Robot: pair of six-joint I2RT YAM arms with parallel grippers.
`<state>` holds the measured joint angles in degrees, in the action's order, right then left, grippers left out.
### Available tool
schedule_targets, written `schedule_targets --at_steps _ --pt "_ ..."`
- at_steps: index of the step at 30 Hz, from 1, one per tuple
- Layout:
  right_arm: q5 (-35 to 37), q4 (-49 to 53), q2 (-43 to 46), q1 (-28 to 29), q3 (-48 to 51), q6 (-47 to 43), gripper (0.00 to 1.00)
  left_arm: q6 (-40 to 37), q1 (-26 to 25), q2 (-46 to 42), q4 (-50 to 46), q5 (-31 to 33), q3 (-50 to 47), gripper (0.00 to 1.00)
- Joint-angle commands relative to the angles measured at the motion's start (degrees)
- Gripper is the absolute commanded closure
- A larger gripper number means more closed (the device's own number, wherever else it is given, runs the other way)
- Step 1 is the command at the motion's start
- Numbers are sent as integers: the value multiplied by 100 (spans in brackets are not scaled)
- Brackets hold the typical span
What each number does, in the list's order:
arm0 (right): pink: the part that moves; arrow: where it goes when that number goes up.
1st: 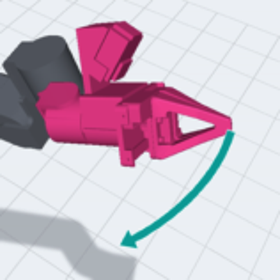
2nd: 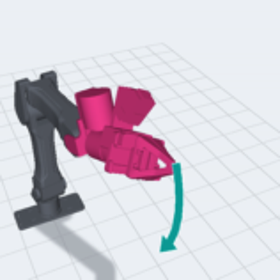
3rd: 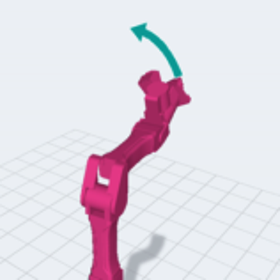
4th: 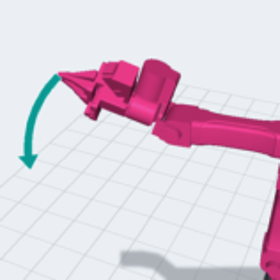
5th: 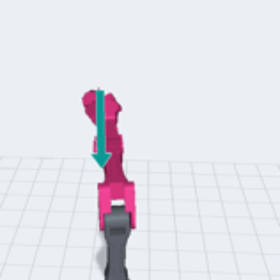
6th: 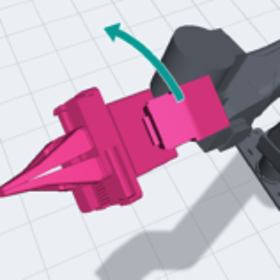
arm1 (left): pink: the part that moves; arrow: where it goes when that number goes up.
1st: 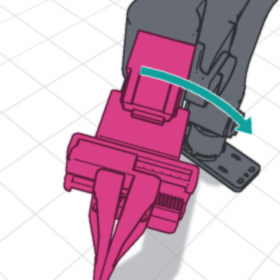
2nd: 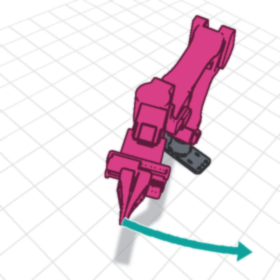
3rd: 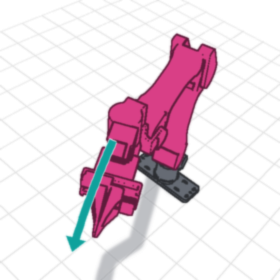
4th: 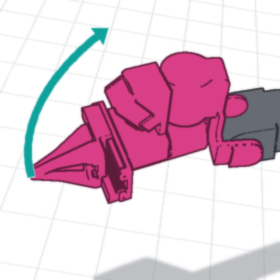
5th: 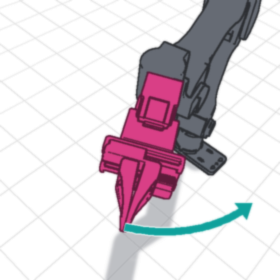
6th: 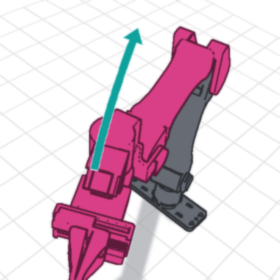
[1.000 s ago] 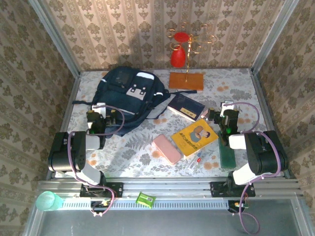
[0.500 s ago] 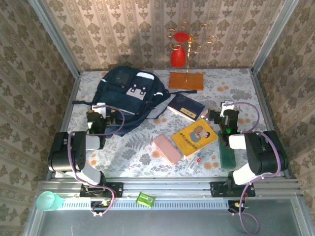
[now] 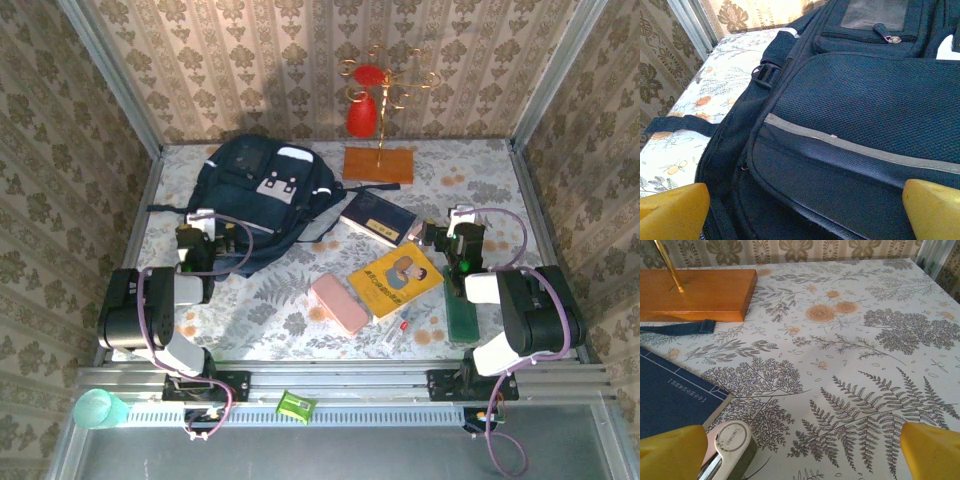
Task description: Pack the student bag
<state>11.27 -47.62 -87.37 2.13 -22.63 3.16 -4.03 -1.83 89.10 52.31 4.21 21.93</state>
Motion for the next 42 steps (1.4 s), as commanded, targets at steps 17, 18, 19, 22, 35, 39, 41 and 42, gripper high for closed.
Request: schedule_targets --at_steps 17,18,19,22,35,39,41,42 --pt "-262 3876 2787 713 -1253 1438 0 2519 -44 -2634 -4292 270 819 0" --pt "-179 4145 2572 1011 -1486 1436 0 2642 -50 -2582 -4479 18 905 0" --pt "-135 4356 2370 1270 -1701 1454 0 2770 -39 -2494 -4755 -77 1041 0" --pt "-224 4818 1639 1969 -2328 1657 0 2953 162 -2232 -5359 -58 1334 4" --pt "-852 5526 -744 3280 -4068 2545 7 3397 1104 -356 -5028 -1923 2056 17" --pt "-803 5549 -824 3279 -4006 2542 7 3298 840 -200 -4994 -2202 1927 40" --pt "-768 5584 -875 3276 -4008 2515 6 3429 674 -340 -4869 -2287 1651 52" --pt "-758 5617 -920 3277 -4027 2501 6 3534 554 -526 -4753 -2293 1419 54"
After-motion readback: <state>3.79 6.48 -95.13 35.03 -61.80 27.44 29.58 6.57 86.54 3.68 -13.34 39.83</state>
